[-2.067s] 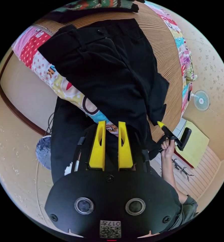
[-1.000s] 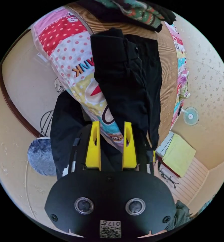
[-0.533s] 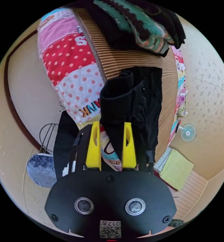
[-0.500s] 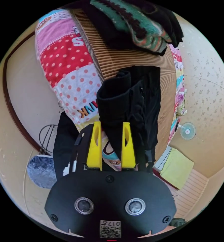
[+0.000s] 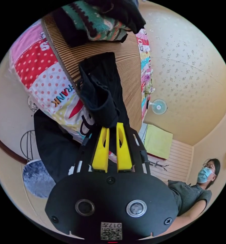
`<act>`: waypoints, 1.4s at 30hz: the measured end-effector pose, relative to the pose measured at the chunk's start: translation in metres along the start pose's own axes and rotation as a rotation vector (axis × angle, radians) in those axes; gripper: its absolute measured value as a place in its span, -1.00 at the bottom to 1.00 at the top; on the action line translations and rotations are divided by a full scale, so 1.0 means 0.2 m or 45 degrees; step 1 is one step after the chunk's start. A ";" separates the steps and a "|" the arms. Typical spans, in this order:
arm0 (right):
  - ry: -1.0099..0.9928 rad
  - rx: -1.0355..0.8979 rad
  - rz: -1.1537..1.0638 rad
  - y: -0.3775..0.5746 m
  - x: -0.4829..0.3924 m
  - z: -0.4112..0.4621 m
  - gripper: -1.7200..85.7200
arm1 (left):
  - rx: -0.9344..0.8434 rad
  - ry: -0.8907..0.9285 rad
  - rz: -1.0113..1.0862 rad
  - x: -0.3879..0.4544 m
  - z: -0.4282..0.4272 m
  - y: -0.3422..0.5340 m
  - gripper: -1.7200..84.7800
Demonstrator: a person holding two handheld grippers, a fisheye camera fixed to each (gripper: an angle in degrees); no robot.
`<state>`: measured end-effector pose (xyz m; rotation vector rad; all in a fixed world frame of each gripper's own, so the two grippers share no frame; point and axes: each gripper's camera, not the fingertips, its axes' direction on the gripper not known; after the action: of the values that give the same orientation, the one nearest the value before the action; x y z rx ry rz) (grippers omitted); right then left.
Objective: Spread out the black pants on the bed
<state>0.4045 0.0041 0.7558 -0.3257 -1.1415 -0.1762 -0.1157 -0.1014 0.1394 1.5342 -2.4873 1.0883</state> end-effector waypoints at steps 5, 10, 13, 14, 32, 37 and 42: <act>-0.123 0.125 -0.172 0.13 -0.12 -0.18 -0.94 | 0.111 0.101 -0.132 -0.11 -0.14 0.10 -0.85; -0.103 0.168 -0.347 0.01 -0.54 -0.32 -0.95 | 0.082 0.150 -0.092 0.08 -0.12 -0.17 -0.85; -0.046 0.126 -0.321 -0.17 -0.85 -0.22 -0.94 | 0.086 0.130 -0.072 0.19 0.01 -0.48 -0.85; -0.025 0.113 -0.310 -0.21 -0.91 -0.19 -0.94 | 0.093 0.109 -0.074 0.21 0.04 -0.55 -0.85; 0.528 -0.436 -0.989 -0.03 -1.19 0.65 -0.94 | -0.710 -0.811 0.352 0.22 1.23 -0.74 -0.95; 0.490 -0.294 -0.851 0.14 -1.03 0.57 -0.95 | -0.704 -1.029 0.275 0.15 1.28 -0.80 -0.98; 0.423 -0.534 -0.883 0.24 -0.95 0.57 -0.95 | -0.791 -1.462 0.423 0.21 1.34 -0.90 -0.98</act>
<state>0.2435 0.0823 0.6178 -0.2439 -0.8408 -1.0517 0.0930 -0.3363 0.0504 1.7896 -3.2465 -0.8721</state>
